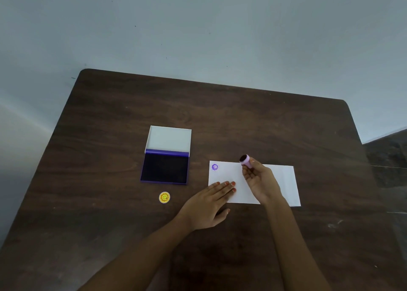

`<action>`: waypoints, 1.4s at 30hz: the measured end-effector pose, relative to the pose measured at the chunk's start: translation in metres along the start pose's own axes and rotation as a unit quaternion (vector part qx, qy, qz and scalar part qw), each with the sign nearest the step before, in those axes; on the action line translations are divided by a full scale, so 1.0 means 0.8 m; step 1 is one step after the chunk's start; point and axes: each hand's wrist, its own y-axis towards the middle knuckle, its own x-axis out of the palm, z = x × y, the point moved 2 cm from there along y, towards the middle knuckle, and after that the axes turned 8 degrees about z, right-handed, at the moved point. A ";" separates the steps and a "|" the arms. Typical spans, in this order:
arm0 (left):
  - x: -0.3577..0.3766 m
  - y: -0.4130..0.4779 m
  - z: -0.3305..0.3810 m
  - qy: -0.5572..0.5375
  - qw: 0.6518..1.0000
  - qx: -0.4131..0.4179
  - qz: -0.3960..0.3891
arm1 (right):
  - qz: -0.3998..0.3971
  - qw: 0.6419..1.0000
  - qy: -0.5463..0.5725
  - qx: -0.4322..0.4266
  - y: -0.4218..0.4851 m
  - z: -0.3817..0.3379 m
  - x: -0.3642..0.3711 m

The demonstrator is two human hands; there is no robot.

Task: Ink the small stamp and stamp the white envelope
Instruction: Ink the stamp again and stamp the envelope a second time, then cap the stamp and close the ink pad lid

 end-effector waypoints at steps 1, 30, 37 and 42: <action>0.000 0.000 0.000 0.001 1.000 0.000 0.001 | 0.000 1.000 0.013 0.010 0.000 0.001 -0.001; -0.079 -0.107 -0.032 0.063 0.966 -0.211 0.133 | -0.064 0.996 0.048 0.040 -0.073 0.044 0.052; -0.097 -0.135 -0.046 -0.005 0.930 -0.333 0.157 | -0.079 0.993 0.015 0.084 -0.106 0.097 0.071; -0.099 -0.127 -0.050 -0.011 0.936 -0.329 0.124 | -0.081 0.993 0.004 0.088 -0.118 0.120 0.080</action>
